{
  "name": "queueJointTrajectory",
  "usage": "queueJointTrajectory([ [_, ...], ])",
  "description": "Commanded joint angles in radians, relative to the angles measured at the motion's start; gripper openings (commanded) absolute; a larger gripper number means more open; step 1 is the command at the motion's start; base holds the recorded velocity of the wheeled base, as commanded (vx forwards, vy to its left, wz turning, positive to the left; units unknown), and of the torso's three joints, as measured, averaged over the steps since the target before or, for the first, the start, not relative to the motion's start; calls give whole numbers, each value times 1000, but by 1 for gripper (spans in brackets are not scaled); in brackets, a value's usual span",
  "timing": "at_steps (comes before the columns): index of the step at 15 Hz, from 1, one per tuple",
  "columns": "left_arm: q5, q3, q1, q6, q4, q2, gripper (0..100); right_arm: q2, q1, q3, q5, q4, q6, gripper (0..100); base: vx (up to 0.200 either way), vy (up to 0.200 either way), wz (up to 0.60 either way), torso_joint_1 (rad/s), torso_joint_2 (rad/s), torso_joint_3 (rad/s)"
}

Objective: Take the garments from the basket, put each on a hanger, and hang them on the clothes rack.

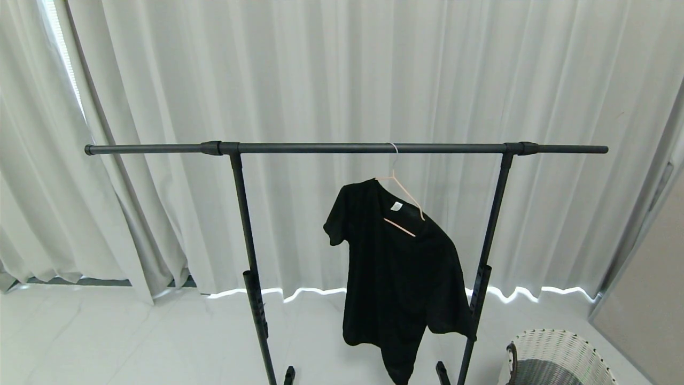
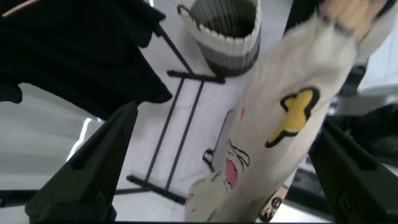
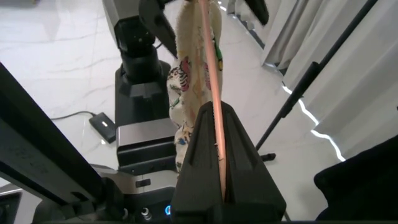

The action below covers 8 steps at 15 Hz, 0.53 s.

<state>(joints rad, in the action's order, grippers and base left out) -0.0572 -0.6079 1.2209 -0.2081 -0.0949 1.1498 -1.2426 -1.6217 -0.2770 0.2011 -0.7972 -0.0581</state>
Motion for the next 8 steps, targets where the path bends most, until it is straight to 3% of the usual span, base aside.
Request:
queueJointTrajectory([
  [1, -1, 20, -12, -13, 3, 16, 100, -9, -3, -2, 0, 0, 0, 0, 0, 0, 0, 0, 0, 0],
  [3, -1, 19, -18, -16, 3, 19, 100, -9, -3, -7, 1, 0, 0, 0, 0, 0, 0, 0, 0, 0],
  [4, -1, 19, -18, -16, 3, 19, 0, -9, -4, -8, 1, 0, 0, 0, 0, 0, 0, 0, 0, 0],
  [8, -6, 23, -18, -16, 3, 21, 0, -8, -1, -7, 6, 0, 0, 0, 0, 0, 0, 0, 0, 0],
])
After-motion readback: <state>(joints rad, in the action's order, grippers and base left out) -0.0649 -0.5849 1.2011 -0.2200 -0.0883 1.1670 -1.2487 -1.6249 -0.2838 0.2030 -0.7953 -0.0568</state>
